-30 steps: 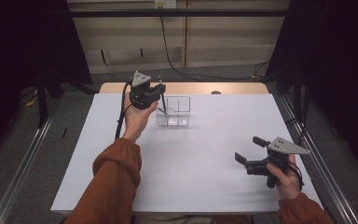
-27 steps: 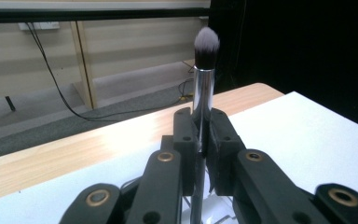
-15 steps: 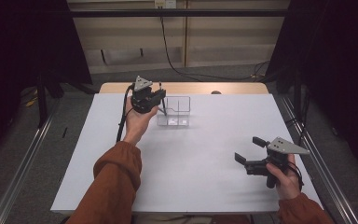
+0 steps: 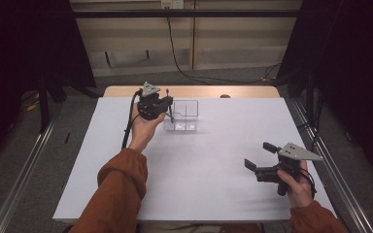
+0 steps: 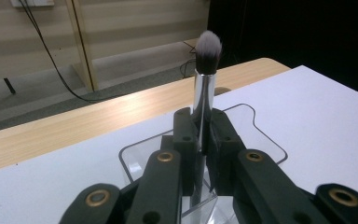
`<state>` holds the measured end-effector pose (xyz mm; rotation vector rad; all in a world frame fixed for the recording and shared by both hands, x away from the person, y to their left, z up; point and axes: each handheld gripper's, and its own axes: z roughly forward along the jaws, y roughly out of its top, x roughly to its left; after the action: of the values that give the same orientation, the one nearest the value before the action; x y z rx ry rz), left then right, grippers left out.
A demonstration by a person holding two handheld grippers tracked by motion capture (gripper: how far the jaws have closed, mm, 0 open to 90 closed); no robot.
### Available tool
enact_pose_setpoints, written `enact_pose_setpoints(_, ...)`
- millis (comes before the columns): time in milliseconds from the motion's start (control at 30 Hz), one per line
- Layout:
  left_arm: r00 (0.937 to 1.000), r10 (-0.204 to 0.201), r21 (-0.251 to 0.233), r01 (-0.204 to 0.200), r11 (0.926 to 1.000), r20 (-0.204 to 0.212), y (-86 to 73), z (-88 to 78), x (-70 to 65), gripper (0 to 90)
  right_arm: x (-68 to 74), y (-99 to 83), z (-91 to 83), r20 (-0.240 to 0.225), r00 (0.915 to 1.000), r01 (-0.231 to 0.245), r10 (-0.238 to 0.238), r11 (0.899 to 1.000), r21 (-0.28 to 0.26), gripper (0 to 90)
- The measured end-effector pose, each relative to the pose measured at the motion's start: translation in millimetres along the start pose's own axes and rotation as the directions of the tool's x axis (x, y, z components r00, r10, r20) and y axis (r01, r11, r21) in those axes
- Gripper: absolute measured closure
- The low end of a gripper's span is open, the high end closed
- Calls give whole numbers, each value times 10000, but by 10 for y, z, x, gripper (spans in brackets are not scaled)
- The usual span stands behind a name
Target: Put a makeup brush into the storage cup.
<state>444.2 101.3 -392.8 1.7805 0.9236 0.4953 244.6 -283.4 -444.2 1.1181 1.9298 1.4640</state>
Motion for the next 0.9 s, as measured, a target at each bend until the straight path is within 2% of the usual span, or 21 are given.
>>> enact_pose_setpoints(33, 10000, 55, 34, -55, 10000, 12, 3, -4, 4, 836, 1, 0, 1, -10, 10000, 9, -9, 10000, -1, 19)
enact_pose_setpoints(133, 9999, -128, -58, 129, 9999, 78, 4, -6, 9, 827, 3, 0, 2, -12, 10000, 7, -7, 10000, 3, 19)
enact_pose_setpoints(233, 9997, -227, -47, 228, 9997, 111, 1, -7, 26, 779, 3, 1, 0, 20, 10000, 21, -21, 10000, -1, 19)
enact_pose_setpoints(400, 9993, -355, -121, 357, 9993, 98, 4, -15, 51, 654, 4, 1, 1, 5, 10000, 27, -27, 10000, -2, 19)
enact_pose_setpoints(900, 9995, -315, -458, 311, 9985, -86, 9, -10, 65, 261, 0, 2, -2, 35, 10000, -7, 8, 10000, -59, 19)
